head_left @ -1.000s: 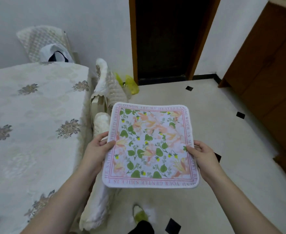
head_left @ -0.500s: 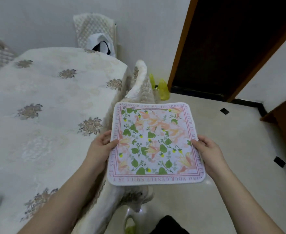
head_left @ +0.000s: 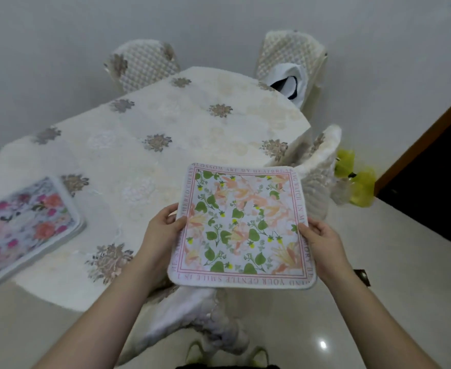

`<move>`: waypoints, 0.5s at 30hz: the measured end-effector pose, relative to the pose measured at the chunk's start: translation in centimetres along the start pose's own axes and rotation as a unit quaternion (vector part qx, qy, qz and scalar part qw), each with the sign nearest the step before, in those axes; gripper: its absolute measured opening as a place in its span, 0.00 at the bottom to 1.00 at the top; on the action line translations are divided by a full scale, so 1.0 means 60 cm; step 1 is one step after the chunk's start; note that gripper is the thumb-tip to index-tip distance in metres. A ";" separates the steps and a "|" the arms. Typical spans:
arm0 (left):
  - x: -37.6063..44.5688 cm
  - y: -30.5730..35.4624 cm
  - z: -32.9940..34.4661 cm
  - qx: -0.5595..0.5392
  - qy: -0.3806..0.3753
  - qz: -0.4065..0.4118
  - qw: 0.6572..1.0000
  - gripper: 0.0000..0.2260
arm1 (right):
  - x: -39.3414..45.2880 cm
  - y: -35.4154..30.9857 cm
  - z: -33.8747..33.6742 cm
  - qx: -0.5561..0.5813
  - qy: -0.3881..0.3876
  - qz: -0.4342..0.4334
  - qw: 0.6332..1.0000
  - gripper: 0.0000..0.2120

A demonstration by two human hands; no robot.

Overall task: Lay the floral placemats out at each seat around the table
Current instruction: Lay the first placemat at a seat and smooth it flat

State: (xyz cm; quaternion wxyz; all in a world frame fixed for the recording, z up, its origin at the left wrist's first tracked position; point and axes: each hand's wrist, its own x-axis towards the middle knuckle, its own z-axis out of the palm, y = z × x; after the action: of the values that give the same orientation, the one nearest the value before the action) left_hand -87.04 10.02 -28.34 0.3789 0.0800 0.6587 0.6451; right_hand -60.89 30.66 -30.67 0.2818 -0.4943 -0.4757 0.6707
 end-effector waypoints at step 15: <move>-0.014 -0.054 -0.217 -0.060 0.244 0.012 0.968 0.11 | 0.087 -0.020 0.289 -0.141 -0.239 -0.011 0.961 0.05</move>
State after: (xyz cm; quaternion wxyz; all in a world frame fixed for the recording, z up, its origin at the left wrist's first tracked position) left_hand -93.06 -1.24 -32.50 0.2027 -0.0947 0.6901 0.6883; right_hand -78.98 29.31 -30.61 0.0952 -0.3491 -0.6242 0.6924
